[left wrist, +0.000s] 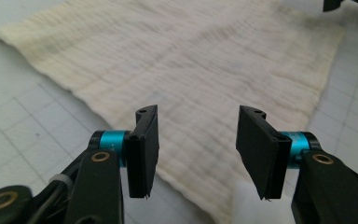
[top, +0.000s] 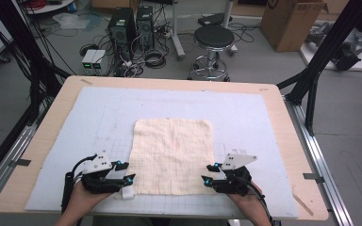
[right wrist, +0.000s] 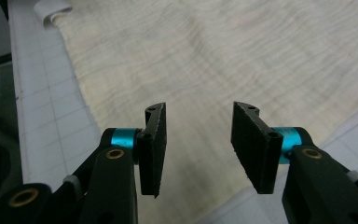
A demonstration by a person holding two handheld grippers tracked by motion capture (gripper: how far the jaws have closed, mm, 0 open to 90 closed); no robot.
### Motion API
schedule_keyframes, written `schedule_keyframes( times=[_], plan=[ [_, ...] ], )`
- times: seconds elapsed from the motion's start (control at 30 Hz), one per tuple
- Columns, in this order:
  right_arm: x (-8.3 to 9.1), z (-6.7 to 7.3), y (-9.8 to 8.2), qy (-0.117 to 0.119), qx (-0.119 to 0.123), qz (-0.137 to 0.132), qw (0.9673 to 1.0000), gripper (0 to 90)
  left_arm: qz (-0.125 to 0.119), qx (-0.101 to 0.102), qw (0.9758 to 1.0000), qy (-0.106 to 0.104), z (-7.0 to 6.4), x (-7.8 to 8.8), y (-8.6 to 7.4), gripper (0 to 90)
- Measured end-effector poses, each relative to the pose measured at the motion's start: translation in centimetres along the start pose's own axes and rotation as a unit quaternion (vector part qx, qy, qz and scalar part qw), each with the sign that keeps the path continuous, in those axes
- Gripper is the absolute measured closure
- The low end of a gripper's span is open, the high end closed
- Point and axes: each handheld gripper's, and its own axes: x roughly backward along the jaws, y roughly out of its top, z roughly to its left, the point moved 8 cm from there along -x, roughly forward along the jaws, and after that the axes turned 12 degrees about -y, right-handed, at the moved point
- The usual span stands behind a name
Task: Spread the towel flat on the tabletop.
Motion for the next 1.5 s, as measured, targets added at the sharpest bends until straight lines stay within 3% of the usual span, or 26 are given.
schedule_keyframes(
  times=[0.13,0.27,0.3,0.37,0.47,0.53,0.6,1.0,1.27,1.37,1.5],
  plan=[
    [0.0,0.9,-0.8,0.015,0.003,0.014,0.9998,58.9,0.017,-0.007,0.9995,-0.024,-0.4,-0.4,-0.4,50.8],
    [-0.4,1.7,-1.4,0.033,0.005,0.037,0.9988,59.7,0.058,-0.009,0.9973,-0.044,-0.7,-1.1,-1.3,55.6],
    [-0.5,2.0,-1.6,0.033,0.013,0.048,0.9982,60.3,0.068,-0.022,0.9967,-0.039,-0.7,-1.3,-1.6,56.7],
    [-0.8,2.2,-1.7,0.024,0.034,0.051,0.9978,64.4,0.065,-0.023,0.9972,-0.029,-0.5,-1.3,-1.5,61.2],
    [-0.9,2.3,-1.6,0.034,0.029,0.055,0.9975,75.3,0.06,-0.017,0.9978,-0.02,-0.2,-1.2,-1.5,75.2],
    [-0.9,2.2,-1.6,0.041,0.024,0.058,0.9972,84.1,0.064,-0.023,0.9975,-0.021,-0.3,-1.2,-1.5,84.0],
    [-0.9,2.4,-1.6,0.051,0.022,0.061,0.9966,87.8,0.065,-0.024,0.9973,-0.022,-0.4,-1.1,-1.5,87.4],
    [-0.1,3.3,-1.6,0.065,0.015,0.059,0.996,88.6,0.049,-0.031,0.9982,-0.017,-1.4,0.2,-1.6,88.4],
    [0.3,3.8,-1.9,0.065,0.018,0.059,0.996,87.9,0.043,-0.031,0.9981,-0.031,-2.6,0.9,-1.9,88.5],
    [0.5,3.8,-1.8,0.07,0.009,0.052,0.9961,77.1,0.042,-0.028,0.998,-0.038,-2.7,1.0,-2.0,87.9],
    [0.7,3.2,-1.3,0.06,-0.006,0.033,0.9977,69.3,0.023,-0.016,0.9986,-0.045,-2.4,1.0,-1.6,74.3]
  ],
)
